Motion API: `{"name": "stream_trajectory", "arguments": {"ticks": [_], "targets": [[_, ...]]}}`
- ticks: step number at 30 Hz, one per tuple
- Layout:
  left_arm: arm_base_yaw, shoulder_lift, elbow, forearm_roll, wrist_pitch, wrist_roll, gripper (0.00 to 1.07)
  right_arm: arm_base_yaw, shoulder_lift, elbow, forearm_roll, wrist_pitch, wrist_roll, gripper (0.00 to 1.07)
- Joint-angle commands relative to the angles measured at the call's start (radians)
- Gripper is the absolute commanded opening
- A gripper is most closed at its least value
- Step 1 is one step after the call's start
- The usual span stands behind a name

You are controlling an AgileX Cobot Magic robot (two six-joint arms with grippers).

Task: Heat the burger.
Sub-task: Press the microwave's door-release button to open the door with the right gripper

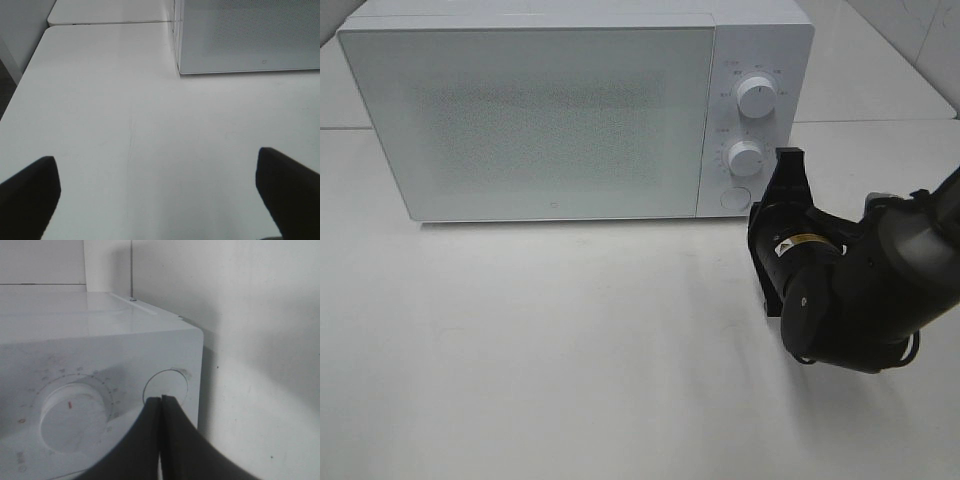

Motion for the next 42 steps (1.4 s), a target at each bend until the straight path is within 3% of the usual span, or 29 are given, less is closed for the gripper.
{"name": "stream_trajectory", "arguments": {"ticks": [1,16,27,42], "targets": [[0.002,-0.011,0.003,-0.003,-0.001,-0.001,1.00,-0.026,0.027,-0.042,-0.017,0.034,-0.007,0.00],[0.002,-0.011,0.003,-0.003,-0.001,-0.001,1.00,-0.085,0.057,-0.158,-0.061,0.123,-0.073,0.00],[0.002,-0.011,0.003,-0.003,-0.001,-0.001,1.00,-0.085,0.098,-0.180,-0.088,0.140,-0.044,0.00],[0.002,-0.004,0.003,-0.003,-0.001,-0.001,1.00,-0.085,0.126,-0.247,-0.074,0.005,-0.052,0.00]]}}
